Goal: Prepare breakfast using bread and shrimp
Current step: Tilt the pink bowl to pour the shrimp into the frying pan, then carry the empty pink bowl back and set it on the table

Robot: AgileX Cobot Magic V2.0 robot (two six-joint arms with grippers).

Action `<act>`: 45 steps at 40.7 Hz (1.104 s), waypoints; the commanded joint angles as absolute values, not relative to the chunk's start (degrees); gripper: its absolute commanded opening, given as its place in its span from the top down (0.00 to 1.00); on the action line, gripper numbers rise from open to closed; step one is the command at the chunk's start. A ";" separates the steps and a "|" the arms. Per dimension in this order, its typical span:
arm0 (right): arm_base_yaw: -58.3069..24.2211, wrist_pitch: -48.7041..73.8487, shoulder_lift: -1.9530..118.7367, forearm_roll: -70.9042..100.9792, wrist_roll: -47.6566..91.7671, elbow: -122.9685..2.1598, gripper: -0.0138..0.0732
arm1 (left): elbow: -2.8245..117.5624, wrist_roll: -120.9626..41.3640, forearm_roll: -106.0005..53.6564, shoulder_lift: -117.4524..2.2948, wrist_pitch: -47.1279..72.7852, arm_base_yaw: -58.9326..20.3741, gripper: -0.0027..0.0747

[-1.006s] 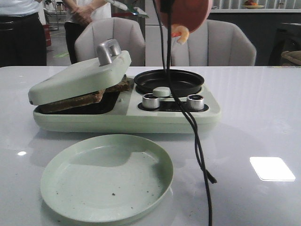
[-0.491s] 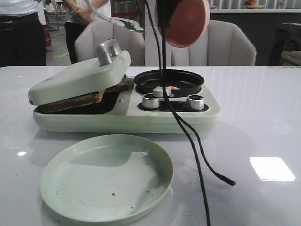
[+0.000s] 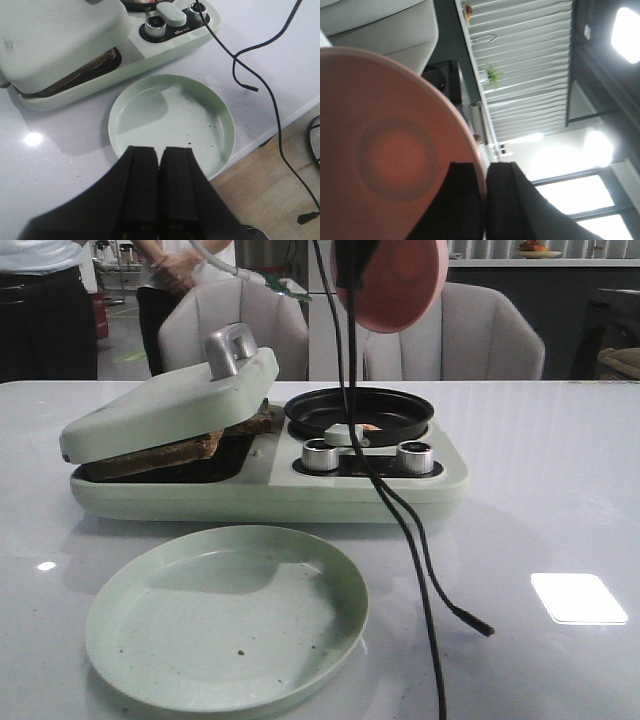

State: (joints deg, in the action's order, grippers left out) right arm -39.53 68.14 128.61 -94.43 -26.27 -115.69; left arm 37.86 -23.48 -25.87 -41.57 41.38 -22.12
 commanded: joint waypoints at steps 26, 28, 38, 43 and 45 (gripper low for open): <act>-13.68 66.47 100.41 -23.64 -12.31 -112.09 0.79 | 39.40 -23.06 -27.30 -41.31 37.81 -22.52 0.84; -11.06 66.30 98.84 -19.22 -10.68 -109.41 0.79 | 39.40 -23.06 -27.30 -41.31 37.81 -22.52 0.84; 0.16 60.08 92.16 -2.40 -4.61 -92.39 0.79 | 39.40 -23.06 -27.30 -41.31 37.81 -22.52 0.84; 3.98 57.10 90.61 3.10 -2.17 -83.39 0.79 | 39.40 -23.06 -27.30 -41.31 37.81 -22.52 0.84; 5.18 56.08 90.61 4.61 -0.90 -80.40 0.79 | 39.40 -23.06 -27.30 -41.31 37.81 -22.52 0.84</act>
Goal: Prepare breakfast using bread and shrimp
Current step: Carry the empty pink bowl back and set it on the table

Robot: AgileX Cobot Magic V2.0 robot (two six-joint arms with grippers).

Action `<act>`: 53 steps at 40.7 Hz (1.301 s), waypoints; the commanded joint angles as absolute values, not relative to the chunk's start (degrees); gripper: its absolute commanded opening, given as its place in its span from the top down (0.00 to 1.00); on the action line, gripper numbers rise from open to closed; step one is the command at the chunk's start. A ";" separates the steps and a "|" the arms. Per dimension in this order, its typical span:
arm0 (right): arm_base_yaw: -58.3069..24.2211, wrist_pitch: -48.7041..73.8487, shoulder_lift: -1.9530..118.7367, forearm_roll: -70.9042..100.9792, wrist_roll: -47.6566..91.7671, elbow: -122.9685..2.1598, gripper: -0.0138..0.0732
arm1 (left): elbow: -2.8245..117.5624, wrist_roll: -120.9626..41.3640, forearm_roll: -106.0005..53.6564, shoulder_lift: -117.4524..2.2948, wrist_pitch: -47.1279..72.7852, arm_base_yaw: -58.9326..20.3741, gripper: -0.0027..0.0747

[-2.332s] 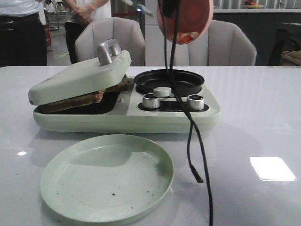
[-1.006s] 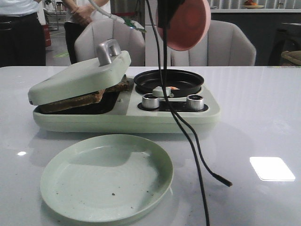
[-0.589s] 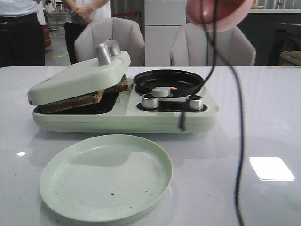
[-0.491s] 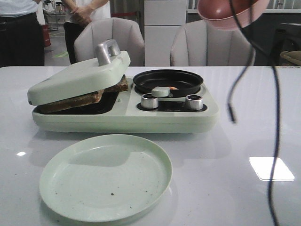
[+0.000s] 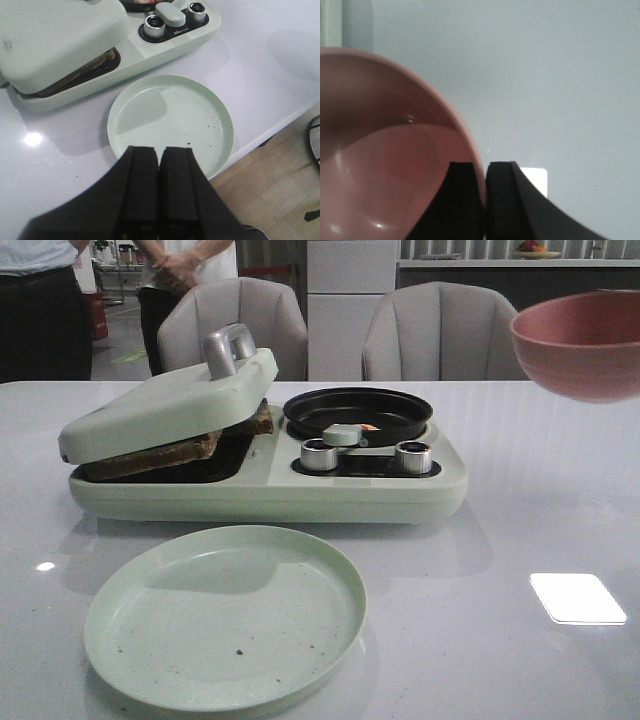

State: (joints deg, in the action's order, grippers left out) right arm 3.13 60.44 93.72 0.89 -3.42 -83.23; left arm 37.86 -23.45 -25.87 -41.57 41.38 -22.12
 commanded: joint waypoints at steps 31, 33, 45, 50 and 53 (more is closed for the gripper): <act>6.42 41.62 96.78 6.46 0.00 -63.99 0.57 | 39.40 -23.06 -27.30 -41.31 37.81 -22.52 0.84; 6.42 41.62 96.78 5.92 0.00 -63.99 0.48 | 39.40 -23.06 -27.30 -41.31 37.81 -22.52 0.84; 5.31 41.34 89.80 4.57 0.00 -63.99 0.31 | 39.40 -23.06 -27.30 -41.31 37.81 -22.52 0.84; 2.61 41.61 83.29 4.33 0.78 -63.87 0.31 | 39.40 -23.06 -27.30 -41.31 37.81 -22.52 0.84; -0.24 42.34 79.02 4.03 2.07 -63.87 0.31 | 39.40 -23.06 -27.30 -41.31 37.81 -22.52 0.84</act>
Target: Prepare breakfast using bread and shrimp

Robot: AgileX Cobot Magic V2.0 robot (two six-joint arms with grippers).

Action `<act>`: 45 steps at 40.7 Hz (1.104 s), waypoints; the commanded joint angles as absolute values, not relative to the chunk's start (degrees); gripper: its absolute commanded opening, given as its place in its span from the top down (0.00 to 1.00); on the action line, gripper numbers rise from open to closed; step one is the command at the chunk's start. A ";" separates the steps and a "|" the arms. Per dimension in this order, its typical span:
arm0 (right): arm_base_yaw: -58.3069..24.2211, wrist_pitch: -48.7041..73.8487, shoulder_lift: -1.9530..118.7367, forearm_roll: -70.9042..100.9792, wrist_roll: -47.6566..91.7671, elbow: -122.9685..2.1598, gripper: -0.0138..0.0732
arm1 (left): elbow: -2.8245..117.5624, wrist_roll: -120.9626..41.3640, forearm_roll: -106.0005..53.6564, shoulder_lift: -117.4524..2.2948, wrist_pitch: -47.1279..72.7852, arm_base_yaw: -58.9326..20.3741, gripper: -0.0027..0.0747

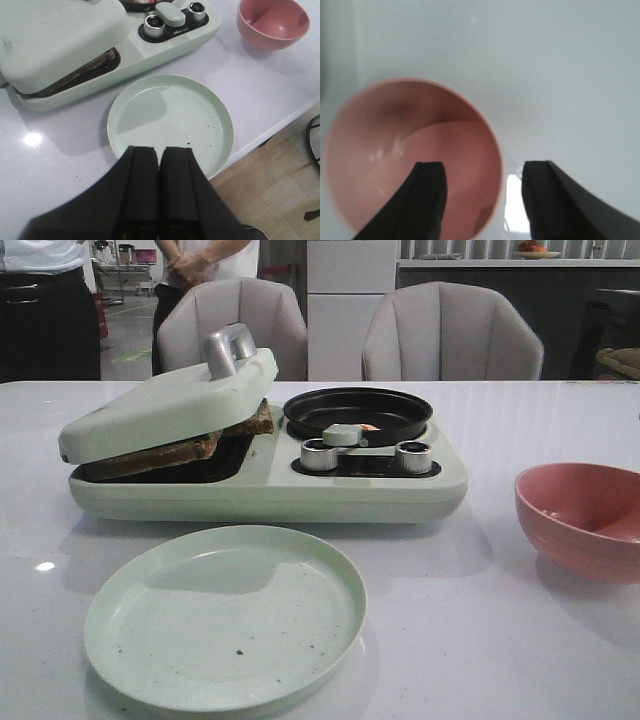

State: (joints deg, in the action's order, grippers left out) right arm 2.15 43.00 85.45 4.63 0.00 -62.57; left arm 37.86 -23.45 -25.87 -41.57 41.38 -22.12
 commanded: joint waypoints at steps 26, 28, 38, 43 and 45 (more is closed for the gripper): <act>-9.38 46.27 41.66 1.55 2.08 -44.90 0.31 | 39.40 -23.06 -27.30 -41.31 37.81 -22.52 0.84; -9.38 47.39 38.19 1.55 2.08 -43.27 0.31 | 39.40 -23.06 -27.30 -41.31 37.81 -22.52 0.84; -9.38 52.22 26.89 1.55 2.08 -38.15 0.31 | 39.40 -23.06 -27.30 -41.31 37.81 -22.52 0.84; -9.38 53.53 23.79 1.55 2.08 -37.45 0.32 | 39.40 -23.06 -27.30 -41.31 37.81 -22.52 0.84; -9.38 53.53 23.16 1.55 1.95 -37.45 0.35 | 39.40 -23.06 -27.30 -41.31 37.81 -22.52 0.84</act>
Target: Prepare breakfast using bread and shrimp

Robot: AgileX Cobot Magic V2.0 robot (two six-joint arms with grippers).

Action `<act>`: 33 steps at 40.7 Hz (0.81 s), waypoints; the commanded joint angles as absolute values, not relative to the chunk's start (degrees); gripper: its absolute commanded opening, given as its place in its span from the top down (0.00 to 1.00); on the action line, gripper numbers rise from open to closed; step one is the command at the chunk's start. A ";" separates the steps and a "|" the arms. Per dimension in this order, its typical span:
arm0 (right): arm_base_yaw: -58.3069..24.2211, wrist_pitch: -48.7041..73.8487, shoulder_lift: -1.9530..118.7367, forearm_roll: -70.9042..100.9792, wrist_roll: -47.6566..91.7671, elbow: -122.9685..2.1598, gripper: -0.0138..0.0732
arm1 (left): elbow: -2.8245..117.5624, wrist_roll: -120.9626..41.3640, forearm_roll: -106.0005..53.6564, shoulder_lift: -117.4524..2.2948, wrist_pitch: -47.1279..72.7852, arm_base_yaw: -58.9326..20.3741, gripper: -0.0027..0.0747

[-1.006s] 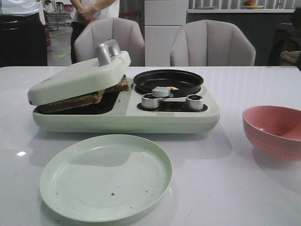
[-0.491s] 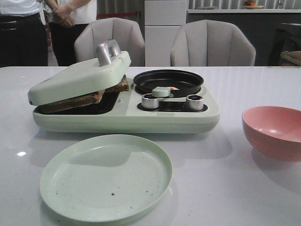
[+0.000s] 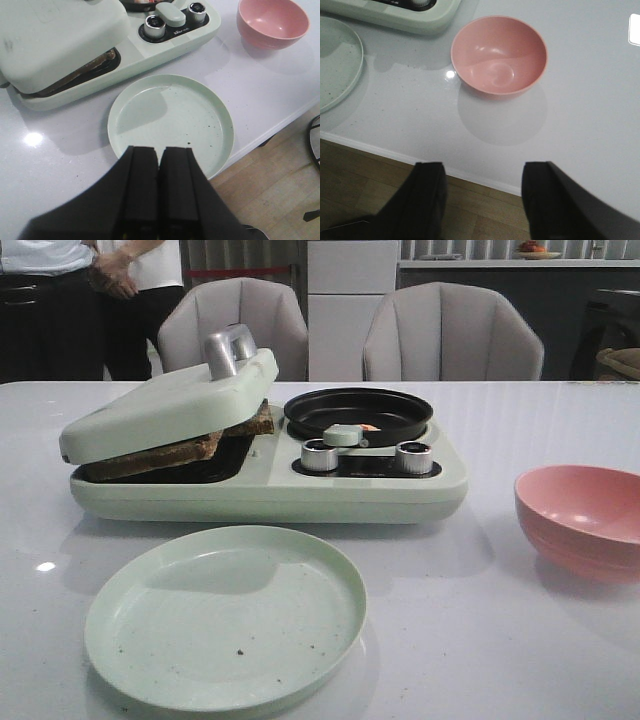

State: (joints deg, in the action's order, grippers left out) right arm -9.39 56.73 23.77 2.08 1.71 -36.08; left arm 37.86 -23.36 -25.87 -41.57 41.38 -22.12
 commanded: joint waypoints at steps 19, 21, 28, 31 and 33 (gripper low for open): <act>-9.32 52.00 22.92 1.55 1.95 -37.45 0.79 | 39.40 -22.76 -24.84 -41.31 36.97 -22.52 0.83; -9.32 51.99 22.92 1.65 1.95 -37.45 0.79 | 39.40 -17.72 -21.96 -41.31 35.89 -22.52 0.83; -9.32 52.19 22.92 1.62 1.95 -37.45 0.79 | 39.40 -8.06 -11.17 -41.31 34.68 -22.52 0.84; -9.32 52.26 22.92 1.62 1.95 -37.45 0.79 | 39.40 -8.06 -11.17 -41.31 34.67 -22.52 0.84; -9.32 52.26 22.92 1.62 1.95 -37.45 0.79 | 39.40 -8.06 -11.17 -41.31 34.67 -22.52 0.84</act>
